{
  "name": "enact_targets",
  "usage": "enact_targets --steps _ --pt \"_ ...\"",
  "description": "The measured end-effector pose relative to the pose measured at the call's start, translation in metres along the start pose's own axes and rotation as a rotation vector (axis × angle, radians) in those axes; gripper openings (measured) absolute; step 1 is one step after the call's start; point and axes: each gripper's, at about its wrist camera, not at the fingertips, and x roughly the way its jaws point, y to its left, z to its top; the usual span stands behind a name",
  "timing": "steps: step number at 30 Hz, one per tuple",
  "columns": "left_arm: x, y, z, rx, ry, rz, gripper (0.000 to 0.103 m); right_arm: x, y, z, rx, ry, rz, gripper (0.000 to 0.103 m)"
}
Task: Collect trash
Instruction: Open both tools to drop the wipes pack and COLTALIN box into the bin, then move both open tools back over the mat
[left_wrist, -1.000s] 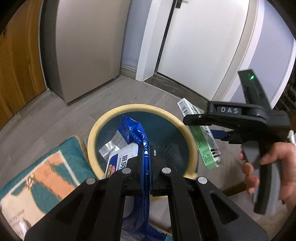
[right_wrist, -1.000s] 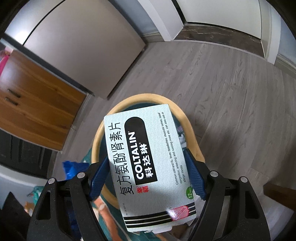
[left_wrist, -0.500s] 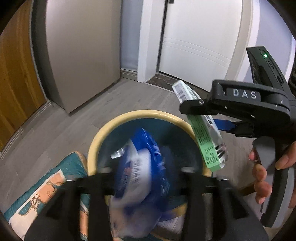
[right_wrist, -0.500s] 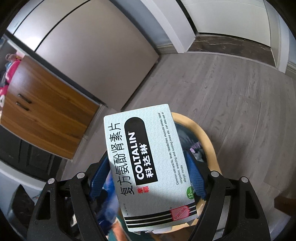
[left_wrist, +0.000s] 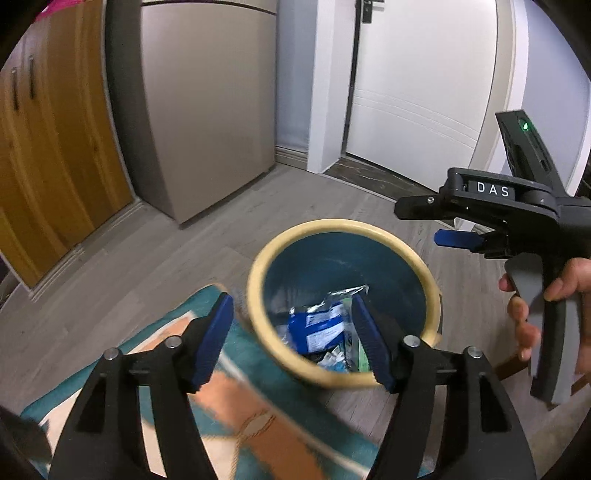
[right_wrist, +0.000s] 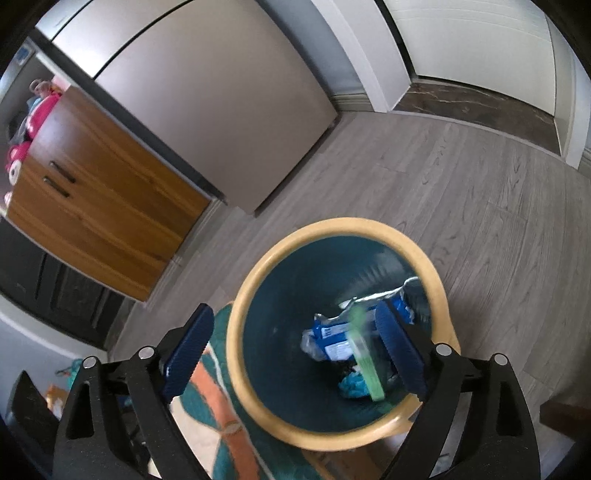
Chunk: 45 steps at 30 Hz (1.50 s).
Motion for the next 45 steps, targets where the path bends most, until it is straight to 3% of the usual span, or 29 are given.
enact_targets --steps 7,14,21,34,45 --pt "-0.06 0.036 -0.013 -0.017 -0.048 0.069 0.098 -0.026 0.026 -0.02 -0.006 -0.018 0.047 0.094" --pt "-0.107 0.055 -0.037 0.022 -0.072 0.173 0.097 -0.046 0.072 -0.05 -0.123 -0.013 0.052 0.097" --pt "-0.134 0.086 -0.068 -0.027 -0.069 0.189 0.097 -0.056 0.105 -0.073 -0.247 -0.017 0.004 0.097" --pt "-0.158 0.131 -0.094 -0.125 -0.082 0.232 0.097 -0.05 0.138 -0.099 -0.287 0.006 -0.005 0.098" --pt "-0.165 0.144 -0.103 -0.155 -0.078 0.256 0.097 -0.041 0.164 -0.123 -0.317 0.049 -0.009 0.098"
